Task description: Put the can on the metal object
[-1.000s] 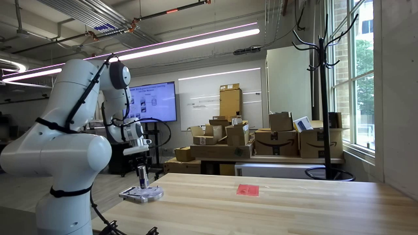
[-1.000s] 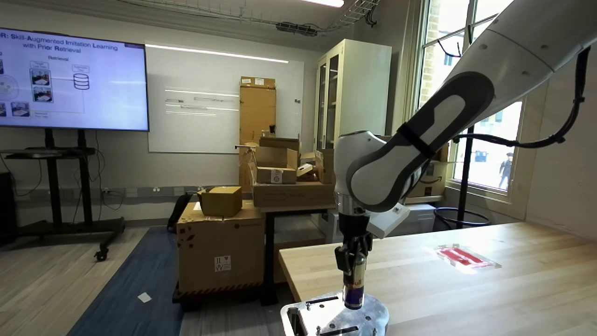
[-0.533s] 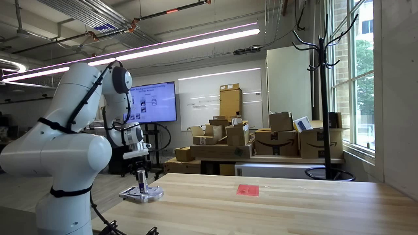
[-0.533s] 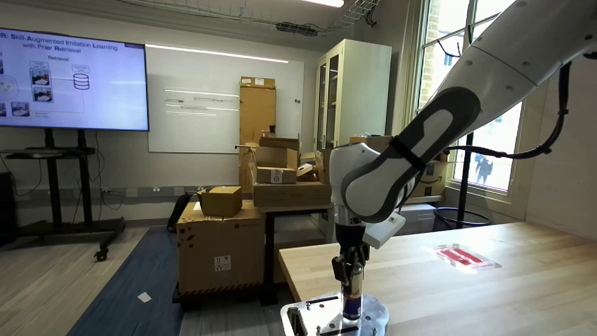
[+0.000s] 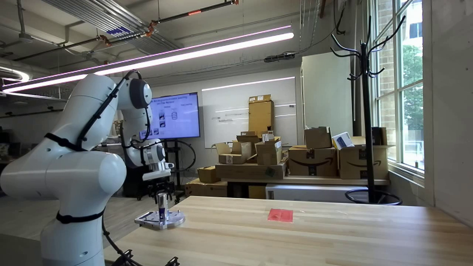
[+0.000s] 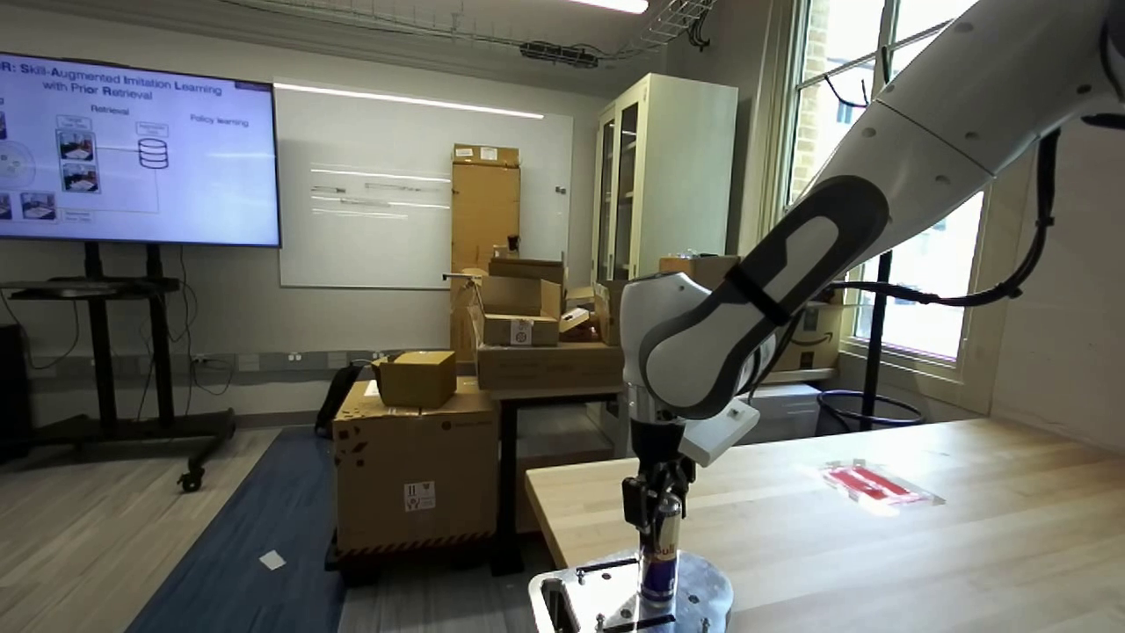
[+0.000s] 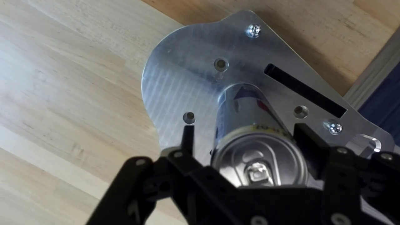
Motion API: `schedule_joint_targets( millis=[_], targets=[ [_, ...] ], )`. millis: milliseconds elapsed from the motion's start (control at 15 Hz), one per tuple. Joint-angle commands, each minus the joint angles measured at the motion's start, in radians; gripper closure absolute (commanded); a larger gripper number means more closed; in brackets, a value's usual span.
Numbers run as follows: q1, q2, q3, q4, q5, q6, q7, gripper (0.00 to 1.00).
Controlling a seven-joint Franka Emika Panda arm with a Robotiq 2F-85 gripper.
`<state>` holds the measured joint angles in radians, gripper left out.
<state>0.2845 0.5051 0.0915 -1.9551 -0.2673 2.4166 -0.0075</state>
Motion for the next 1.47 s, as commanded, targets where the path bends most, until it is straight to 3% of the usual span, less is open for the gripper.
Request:
schedule_joint_targets(
  millis=[0,267,667,1067,1400],
  targets=[
    [-0.021,-0.022,0.002,0.004,0.005,-0.024,-0.005,0.0],
    [-0.034,-0.138,-0.007,-0.075,-0.002,-0.021,-0.001,0.0],
    [-0.065,-0.444,-0.006,-0.257,-0.012,-0.023,0.008,0.0],
    [-0.183,-0.681,-0.062,-0.384,0.011,-0.061,-0.016,0.0],
    [-0.282,-0.776,-0.12,-0.432,0.004,-0.091,-0.001,0.0]
  ],
)
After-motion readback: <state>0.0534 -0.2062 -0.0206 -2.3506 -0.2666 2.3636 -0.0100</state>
